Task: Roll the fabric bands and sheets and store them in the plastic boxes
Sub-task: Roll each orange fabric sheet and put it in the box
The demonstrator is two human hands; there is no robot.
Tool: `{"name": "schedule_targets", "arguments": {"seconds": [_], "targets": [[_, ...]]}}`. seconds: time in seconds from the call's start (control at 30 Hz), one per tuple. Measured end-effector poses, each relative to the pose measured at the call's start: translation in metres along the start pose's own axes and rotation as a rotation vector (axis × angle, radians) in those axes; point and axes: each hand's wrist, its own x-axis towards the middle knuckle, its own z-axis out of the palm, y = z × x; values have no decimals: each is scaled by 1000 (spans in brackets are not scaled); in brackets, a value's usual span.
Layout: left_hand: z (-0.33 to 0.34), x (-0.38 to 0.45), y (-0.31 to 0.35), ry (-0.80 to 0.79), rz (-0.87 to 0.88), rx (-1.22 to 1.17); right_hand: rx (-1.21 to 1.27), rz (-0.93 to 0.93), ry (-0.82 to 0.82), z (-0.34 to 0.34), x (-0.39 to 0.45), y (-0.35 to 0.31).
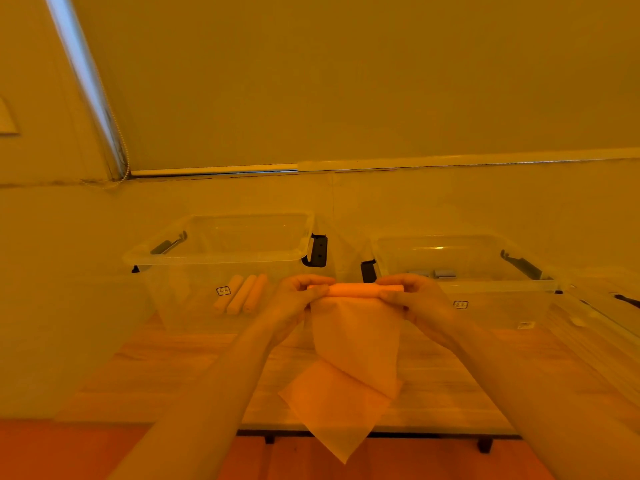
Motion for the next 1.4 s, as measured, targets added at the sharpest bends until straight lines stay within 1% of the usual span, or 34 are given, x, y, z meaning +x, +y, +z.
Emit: {"name": "schedule_targets", "arguments": {"seconds": [0.13,0.4,0.5,0.6,0.7,0.8,0.9,1.07,1.27,1.4], "targets": [[-2,1,2,-8,13,31,48,30,29,2,0,0],[-2,0,2,-34,-58,7,10,-31,25,2,0,-4],[-3,2,1,-17,-24,7,70,46,14,1,3,-2],[-3,2,0,13,15,27,4,116,-12,3,1,-3],[-3,3,-1,13,24,2,-18,93,-4,4,-2,-4],[0,1,2,-11,-28,-78,-13,40,15,3,-1,-5],[5,2,3,-45,-77,-47,16,4,9,2,-1,-5],[11,3,6,-29,-96,33,6,11,-29,4,-4,-7],[6,-3,9,-58,-45,107,-17,9,18,6,-4,-8],[8,-6,11,-65,-19,98,56,18,27,5,-3,-8]]}}
